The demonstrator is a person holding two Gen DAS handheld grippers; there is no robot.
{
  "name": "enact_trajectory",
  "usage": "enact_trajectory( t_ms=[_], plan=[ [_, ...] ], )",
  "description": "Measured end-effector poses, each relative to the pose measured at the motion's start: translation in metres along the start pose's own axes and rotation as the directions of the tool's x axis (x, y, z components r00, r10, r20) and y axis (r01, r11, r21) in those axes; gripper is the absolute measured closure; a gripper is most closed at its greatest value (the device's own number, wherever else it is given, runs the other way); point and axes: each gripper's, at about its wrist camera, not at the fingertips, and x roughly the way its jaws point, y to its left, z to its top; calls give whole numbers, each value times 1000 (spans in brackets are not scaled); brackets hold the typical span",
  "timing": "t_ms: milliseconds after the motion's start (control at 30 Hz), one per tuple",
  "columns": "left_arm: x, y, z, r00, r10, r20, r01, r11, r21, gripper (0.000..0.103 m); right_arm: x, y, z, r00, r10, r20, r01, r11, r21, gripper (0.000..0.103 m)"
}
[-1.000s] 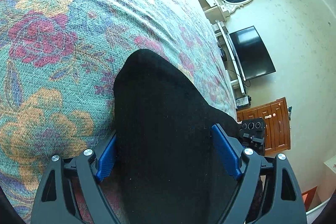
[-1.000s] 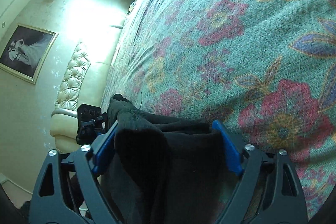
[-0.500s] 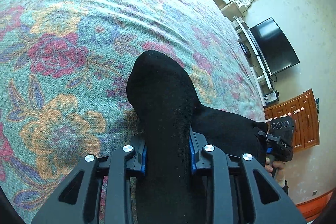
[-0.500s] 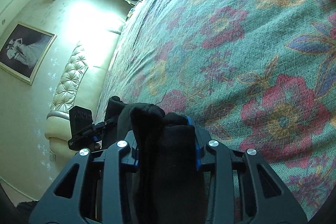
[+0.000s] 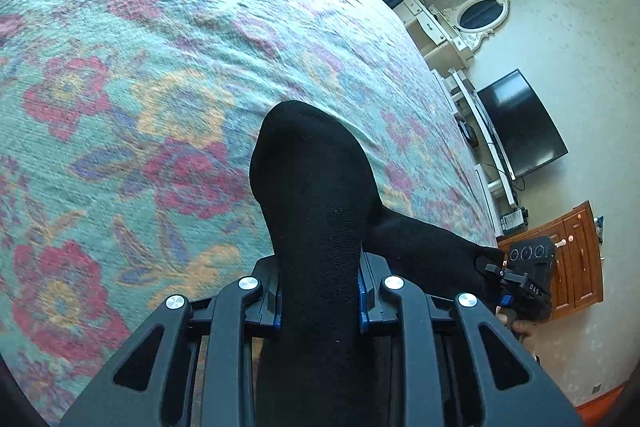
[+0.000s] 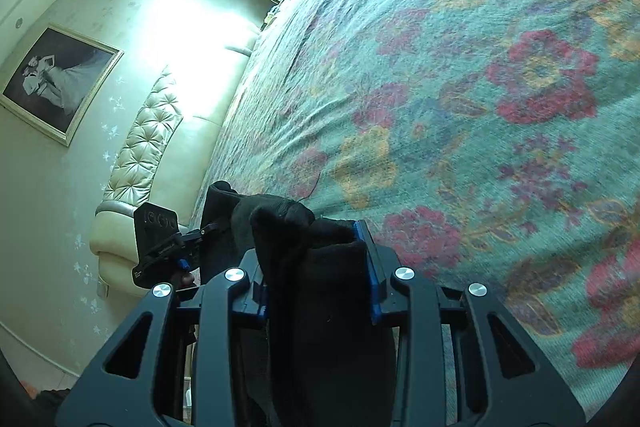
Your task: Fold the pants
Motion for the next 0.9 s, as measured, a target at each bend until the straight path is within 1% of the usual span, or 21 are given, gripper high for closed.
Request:
enact_trajectory(
  t_ms=[67,200,333,400,500,600,667,700,767,800,833,867,900],
  plan=[
    [-6,17,11,1000,20,9,-19,1000,-24,77,23,6,11,1000,16,-14,-16,1000,0,70],
    [-17,50,36,999,37,31,-34,996,-84,77,65,19,34,998,46,-38,-46,999,6,70],
    [-23,67,60,996,69,60,-64,995,-81,77,93,23,55,997,66,-44,-65,997,29,70],
    [-23,75,73,995,70,64,-64,994,-93,77,103,20,62,997,73,-39,-71,996,49,70],
    [-18,84,85,995,75,63,-68,993,-99,77,114,9,68,997,63,-36,-60,995,78,70],
    [-7,94,86,996,78,37,-73,991,-110,75,119,-8,67,997,69,-34,-65,991,121,70],
    [-3,102,84,997,63,37,-58,991,-123,72,120,-14,65,996,85,-24,-81,987,137,71],
    [-2,105,83,998,58,39,-52,990,-128,69,120,-16,64,996,89,-19,-85,986,146,70],
    [0,112,81,999,39,37,-33,989,-143,64,121,-16,64,996,88,-15,-85,985,150,68],
    [-1,114,81,999,21,36,-15,988,-155,63,120,-15,64,996,90,-15,-86,985,151,65],
    [-2,117,81,999,1,36,5,986,-166,62,119,-12,63,995,99,-14,-96,983,158,57],
    [-5,118,80,999,-14,33,20,985,-171,62,116,-12,62,994,113,-8,-110,979,171,53],
    [-8,119,78,999,-26,32,32,985,-172,62,110,-12,58,991,131,2,-129,974,188,44]
  ],
)
